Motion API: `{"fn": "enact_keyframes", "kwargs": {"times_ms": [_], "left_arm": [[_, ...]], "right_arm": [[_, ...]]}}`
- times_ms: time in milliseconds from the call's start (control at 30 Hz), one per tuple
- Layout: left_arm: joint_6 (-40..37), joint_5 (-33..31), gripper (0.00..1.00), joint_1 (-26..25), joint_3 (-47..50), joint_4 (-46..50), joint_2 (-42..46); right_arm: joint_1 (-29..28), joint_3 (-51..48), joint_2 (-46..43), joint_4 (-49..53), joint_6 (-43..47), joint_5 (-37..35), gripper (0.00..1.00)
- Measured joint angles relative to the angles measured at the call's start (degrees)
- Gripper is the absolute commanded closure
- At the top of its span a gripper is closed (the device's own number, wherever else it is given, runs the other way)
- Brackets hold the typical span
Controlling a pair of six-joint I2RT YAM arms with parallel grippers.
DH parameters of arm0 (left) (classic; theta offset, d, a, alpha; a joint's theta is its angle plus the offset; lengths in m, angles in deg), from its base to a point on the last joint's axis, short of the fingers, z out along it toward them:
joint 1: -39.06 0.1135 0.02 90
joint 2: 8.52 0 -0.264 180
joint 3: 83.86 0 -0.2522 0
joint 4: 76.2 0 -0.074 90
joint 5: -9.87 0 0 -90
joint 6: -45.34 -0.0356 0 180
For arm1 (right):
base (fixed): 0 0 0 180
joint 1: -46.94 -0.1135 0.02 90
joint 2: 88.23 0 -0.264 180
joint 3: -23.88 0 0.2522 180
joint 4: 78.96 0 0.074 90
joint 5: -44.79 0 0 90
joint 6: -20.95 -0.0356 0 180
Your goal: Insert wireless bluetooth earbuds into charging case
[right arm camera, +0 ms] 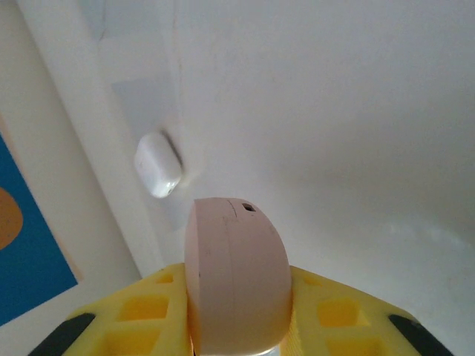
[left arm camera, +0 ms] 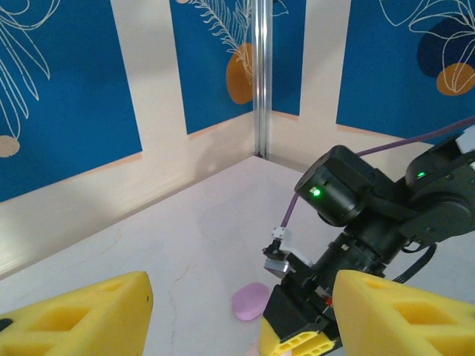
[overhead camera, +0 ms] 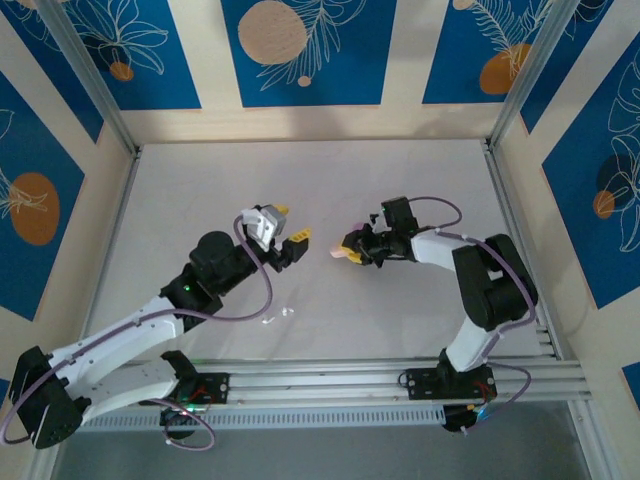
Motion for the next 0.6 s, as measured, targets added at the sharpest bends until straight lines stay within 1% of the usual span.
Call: {"fn": "enact_keyframes", "kwargs": {"times_ms": [133,300,500,600], "left_arm": [[0.00,-0.74,0.35,0.00,0.28,1.22,0.55],[0.00,-1.46,0.35,0.00,0.39,2.49,1.25],[0.09,-2.78,0.34,0.00,0.39,4.31,1.81],[0.24,-3.58,0.34,0.04,0.39,5.64,1.79]], "right_arm": [[-0.44,5.09,6.64,-1.38,-0.20,-1.03,0.82],[-1.38,11.08,12.46,-2.29,0.07,-2.01,0.81],[-2.23,16.63,15.98,-1.27,2.40,-3.87,0.75],[-2.32,18.82,16.55,1.49,4.20,-4.98,0.69]]}}
